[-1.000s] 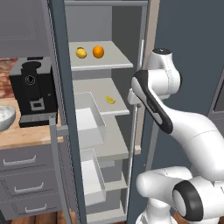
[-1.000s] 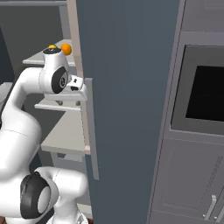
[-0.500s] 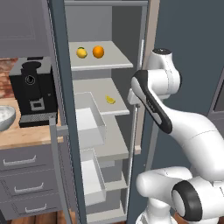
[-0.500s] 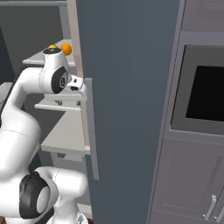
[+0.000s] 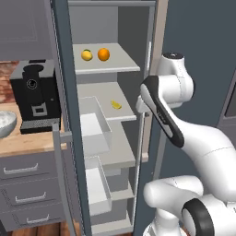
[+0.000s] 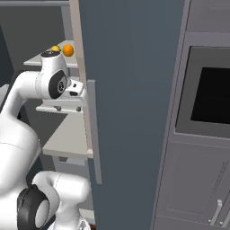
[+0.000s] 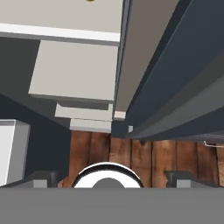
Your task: Take the lemon wedge, orange, and lemon from the freezer and place them in the bowl on the counter.
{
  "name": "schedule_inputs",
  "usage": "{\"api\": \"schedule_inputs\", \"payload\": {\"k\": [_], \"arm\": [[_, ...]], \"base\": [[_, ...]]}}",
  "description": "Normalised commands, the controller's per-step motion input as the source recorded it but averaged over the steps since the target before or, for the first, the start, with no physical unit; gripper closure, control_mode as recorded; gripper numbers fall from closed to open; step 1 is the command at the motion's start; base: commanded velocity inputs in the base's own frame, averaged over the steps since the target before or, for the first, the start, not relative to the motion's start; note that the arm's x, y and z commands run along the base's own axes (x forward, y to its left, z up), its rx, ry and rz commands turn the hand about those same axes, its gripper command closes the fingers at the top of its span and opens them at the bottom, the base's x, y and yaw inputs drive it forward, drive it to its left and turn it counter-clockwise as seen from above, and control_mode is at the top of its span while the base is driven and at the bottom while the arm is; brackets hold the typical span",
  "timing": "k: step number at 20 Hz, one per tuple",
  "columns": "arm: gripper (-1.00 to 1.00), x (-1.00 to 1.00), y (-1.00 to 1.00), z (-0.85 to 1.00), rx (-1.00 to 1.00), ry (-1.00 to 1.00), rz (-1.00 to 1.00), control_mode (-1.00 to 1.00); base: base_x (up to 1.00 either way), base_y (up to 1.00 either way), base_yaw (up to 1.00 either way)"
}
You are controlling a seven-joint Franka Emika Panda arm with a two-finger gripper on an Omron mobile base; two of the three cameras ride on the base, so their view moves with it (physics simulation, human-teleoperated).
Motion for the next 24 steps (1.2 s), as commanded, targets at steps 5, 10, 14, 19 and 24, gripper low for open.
{"api": "schedule_inputs", "payload": {"k": [5, 10, 14, 19, 24], "arm": [[-1.00, 0.00, 0.00, 0.00, 0.00, 0.00, 0.00, 1.00], [-1.00, 0.00, 0.00, 0.00, 0.00, 0.00, 0.00, 1.00], [-1.00, 0.00, 0.00, 0.00, 0.00, 0.00, 0.00, 1.00], [-1.00, 0.00, 0.00, 0.00, 0.00, 0.00, 0.00, 1.00], [-1.00, 0.00, 0.00, 0.00, 0.00, 0.00, 0.00, 1.00]], "base": [[-0.01, 0.30, 0.00], [0.13, 0.27, 0.00], [0.21, 0.30, 0.00], [0.28, 0.40, 0.00], [0.36, 0.19, 0.00]]}}
